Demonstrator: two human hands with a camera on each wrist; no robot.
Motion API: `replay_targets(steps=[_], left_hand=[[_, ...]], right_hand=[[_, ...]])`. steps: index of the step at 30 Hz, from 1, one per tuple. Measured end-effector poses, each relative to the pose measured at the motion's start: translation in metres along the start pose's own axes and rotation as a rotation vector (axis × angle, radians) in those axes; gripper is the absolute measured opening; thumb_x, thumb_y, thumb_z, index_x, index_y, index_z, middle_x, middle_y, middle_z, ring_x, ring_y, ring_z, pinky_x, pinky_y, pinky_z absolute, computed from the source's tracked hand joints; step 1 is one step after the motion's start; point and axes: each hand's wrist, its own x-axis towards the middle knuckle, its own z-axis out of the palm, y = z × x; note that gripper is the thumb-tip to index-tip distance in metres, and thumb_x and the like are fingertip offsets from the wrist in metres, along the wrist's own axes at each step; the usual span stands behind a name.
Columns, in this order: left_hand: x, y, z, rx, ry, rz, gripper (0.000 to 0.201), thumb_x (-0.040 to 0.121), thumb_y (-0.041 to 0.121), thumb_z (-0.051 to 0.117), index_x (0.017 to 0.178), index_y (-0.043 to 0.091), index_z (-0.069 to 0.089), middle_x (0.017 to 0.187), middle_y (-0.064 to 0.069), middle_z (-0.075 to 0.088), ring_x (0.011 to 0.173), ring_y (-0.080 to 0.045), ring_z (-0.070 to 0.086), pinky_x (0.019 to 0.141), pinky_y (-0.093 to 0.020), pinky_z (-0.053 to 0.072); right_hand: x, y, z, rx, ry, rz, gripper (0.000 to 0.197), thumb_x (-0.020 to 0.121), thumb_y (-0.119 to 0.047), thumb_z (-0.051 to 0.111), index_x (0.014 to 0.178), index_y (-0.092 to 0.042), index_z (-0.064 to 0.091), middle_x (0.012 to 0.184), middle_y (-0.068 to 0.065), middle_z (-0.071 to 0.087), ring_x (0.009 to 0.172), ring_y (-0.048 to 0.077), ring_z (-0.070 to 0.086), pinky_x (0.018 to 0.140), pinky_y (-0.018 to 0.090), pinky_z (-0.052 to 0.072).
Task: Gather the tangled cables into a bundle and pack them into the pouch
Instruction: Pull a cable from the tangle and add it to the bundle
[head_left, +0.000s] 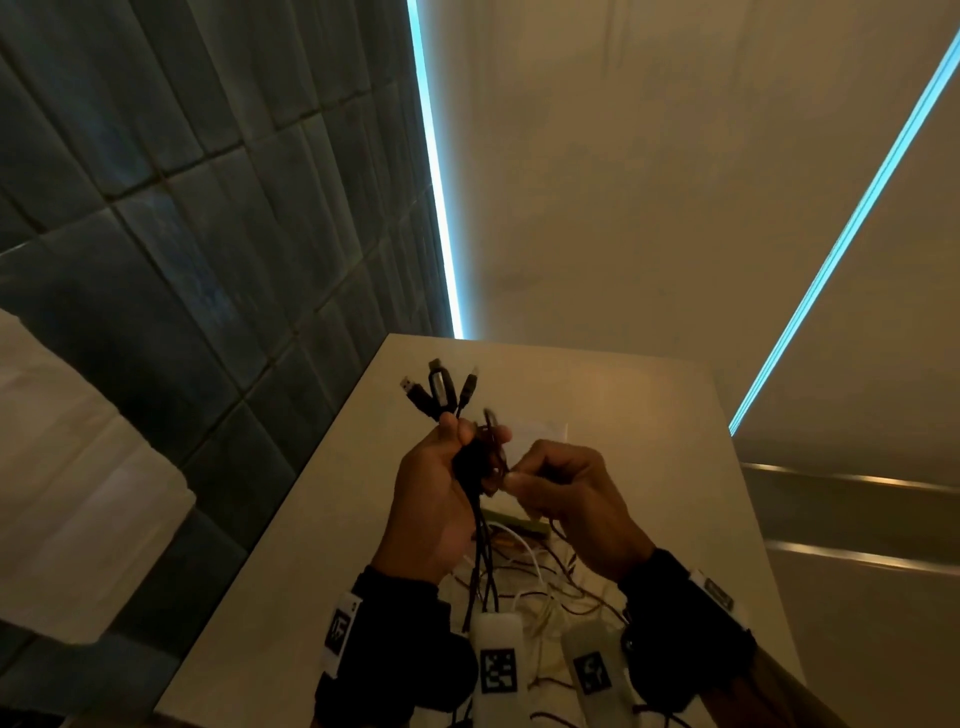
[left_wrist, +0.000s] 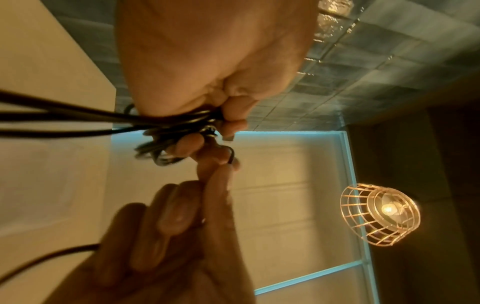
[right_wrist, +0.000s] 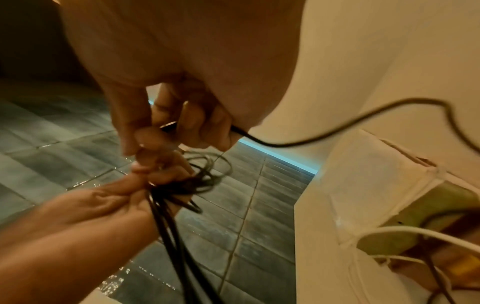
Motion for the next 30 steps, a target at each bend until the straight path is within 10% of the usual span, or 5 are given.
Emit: replay_targets(steps=[21,30], left_hand=[[-0.011,0.018,-0.008,-0.124,-0.131,0.185,0.026,0.088,0.032,0.045,0.068,0.015,0.041,0.057,0.004,0.038,0.047,-0.009,0.026,0.050,-0.024,0.025],[-0.011,0.033,-0.012,-0.019,-0.024,0.299,0.029,0.093,0.033,0.041,0.069,0.015,0.040,0.055,0.006,0.037,0.045,-0.007,0.029,0.047,-0.022,0.029]], right_hand=[[-0.003,0.106,-0.041,-0.181,0.055,0.198,0.025,0.093,-0.012,0.059,0.069,-0.008,0.067,0.069,0.008,0.059,0.068,0.018,0.051,0.067,0.027,0.041],[-0.033,0.088,-0.066,-0.475,0.210,0.157,0.028,0.093,-0.008,0.058,0.066,-0.011,0.066,0.055,-0.005,0.055,0.052,0.000,0.043,0.056,0.019,0.037]])
